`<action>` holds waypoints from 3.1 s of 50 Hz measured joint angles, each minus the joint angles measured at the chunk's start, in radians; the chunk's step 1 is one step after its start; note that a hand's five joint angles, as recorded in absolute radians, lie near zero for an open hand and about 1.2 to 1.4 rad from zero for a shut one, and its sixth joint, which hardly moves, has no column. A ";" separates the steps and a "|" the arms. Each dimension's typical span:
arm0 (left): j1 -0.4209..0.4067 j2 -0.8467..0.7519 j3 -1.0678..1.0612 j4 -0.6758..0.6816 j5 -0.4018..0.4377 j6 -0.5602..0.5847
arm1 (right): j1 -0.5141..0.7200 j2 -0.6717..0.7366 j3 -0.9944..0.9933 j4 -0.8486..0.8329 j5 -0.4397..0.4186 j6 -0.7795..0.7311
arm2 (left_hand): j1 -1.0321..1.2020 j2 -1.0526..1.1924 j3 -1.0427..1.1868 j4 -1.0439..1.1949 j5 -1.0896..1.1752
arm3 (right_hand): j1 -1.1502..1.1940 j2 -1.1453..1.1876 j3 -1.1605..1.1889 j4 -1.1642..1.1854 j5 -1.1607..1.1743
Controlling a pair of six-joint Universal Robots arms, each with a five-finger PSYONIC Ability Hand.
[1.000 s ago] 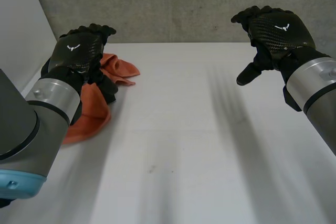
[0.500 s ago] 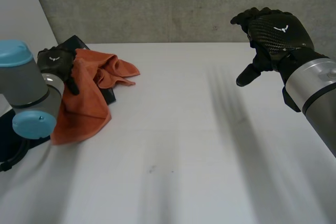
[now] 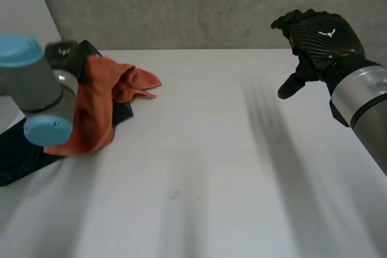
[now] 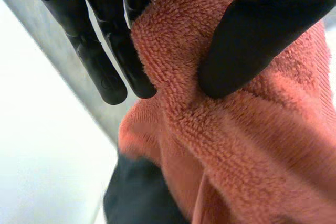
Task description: Fold the laundry.
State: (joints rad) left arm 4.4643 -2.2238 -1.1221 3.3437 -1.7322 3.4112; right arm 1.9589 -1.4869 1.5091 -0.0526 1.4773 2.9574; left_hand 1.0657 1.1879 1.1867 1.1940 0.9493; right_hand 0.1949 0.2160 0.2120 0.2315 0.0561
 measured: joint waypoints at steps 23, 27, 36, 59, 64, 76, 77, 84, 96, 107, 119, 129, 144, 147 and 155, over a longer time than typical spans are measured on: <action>-0.677 0.191 -0.309 -0.081 0.009 -0.096 | -0.091 -0.044 -0.038 0.007 0.000 -0.002 | -0.841 -0.861 -0.852 -0.866 -0.824 | 0.000 0.000 0.000 0.000 0.000; -0.686 0.166 -0.294 -0.135 -0.015 -0.042 | -0.096 -0.043 -0.041 0.011 -0.004 -0.009 | -0.870 -0.984 -0.976 -0.992 -0.903 | 0.000 0.000 0.000 0.000 0.000; -0.486 0.223 -0.250 -0.145 -0.074 0.003 | -0.083 0.043 -0.067 0.151 -0.093 -0.119 | -0.870 -0.984 -0.976 -0.992 -0.903 | 0.000 0.000 0.000 0.000 0.000; -0.236 -0.085 -0.063 -0.060 0.242 0.227 | 0.041 0.225 0.117 0.114 -0.057 -0.098 | -0.870 -0.984 -0.976 -0.992 -0.903 | 0.000 0.000 0.000 0.000 0.000; -0.215 -0.178 0.017 -0.058 0.241 0.307 | 0.040 0.306 0.109 0.083 -0.051 -0.057 | -0.839 -0.950 -0.948 -0.958 -0.882 | 0.006 0.018 0.020 0.004 0.014; -0.181 -0.266 0.129 -0.062 0.236 0.356 | 0.039 0.443 0.014 0.067 -0.063 -0.049 | 0.011 -0.126 -0.140 -0.142 -0.080 | 0.741 0.947 0.944 0.930 0.889; -0.182 -0.266 0.132 -0.062 0.234 0.355 | 0.039 0.456 -0.003 0.066 -0.063 -0.051 | 0.061 -0.026 -0.038 -0.033 0.012 | 0.741 0.954 0.957 0.944 0.901; -0.198 -0.238 0.161 -0.056 0.220 0.344 | 0.035 0.503 -0.157 0.066 -0.056 -0.062 | 0.061 0.003 -0.008 0.000 0.016 | 0.767 0.954 0.962 0.954 0.910; -0.232 0.072 0.211 -0.050 0.063 0.129 | 0.028 0.343 -0.519 0.055 -0.049 -0.094 | 0.061 0.006 0.001 0.004 0.016 | 0.776 0.954 0.962 0.954 0.923; -0.248 0.433 -0.117 -0.094 0.049 0.055 | 0.020 0.205 -0.426 0.314 -0.054 -0.396 | 0.061 0.007 0.001 0.004 0.016 | 0.776 0.954 0.962 0.954 0.929; -0.308 0.607 -0.306 -0.262 0.048 0.035 | -0.021 0.095 -0.397 0.525 -0.091 -0.533 | 0.061 0.008 0.001 0.005 0.016 | 0.776 0.954 0.962 0.954 0.929; -0.305 0.451 -0.283 -0.281 0.038 -0.008 | -0.020 0.224 -0.415 0.380 -0.141 -0.471 | 0.061 0.008 0.001 0.005 0.016 | 0.776 0.954 0.962 0.954 0.935; -0.239 0.059 -0.192 -0.144 -0.101 -0.005 | 0.030 0.607 -0.458 -0.012 -0.070 -0.353 | -0.300 -0.360 -0.358 -0.344 -0.296 | 0.273 0.429 0.442 0.429 0.437; -0.236 0.048 -0.191 -0.124 -0.113 -0.001 | 0.034 0.636 -0.465 -0.074 -0.026 -0.348 | -0.808 -0.874 -0.857 -0.874 -0.811 | 0.021 0.046 0.061 0.045 0.058; -0.248 0.181 -0.285 -0.116 -0.114 0.002 | 0.033 0.527 -0.421 -0.068 0.069 -0.344 | -0.835 -0.955 -0.949 -0.963 -0.895 | 0.006 0.000 0.001 0.000 0.004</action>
State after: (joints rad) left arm 4.2167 -2.0425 -1.4070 3.2274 -1.8466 3.4134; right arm 1.9915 -0.9596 1.0882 -0.1210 1.5459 2.6131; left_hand 0.2307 0.2329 0.2374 0.2308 0.0547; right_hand 0.2013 0.2161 0.2126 0.2310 0.0605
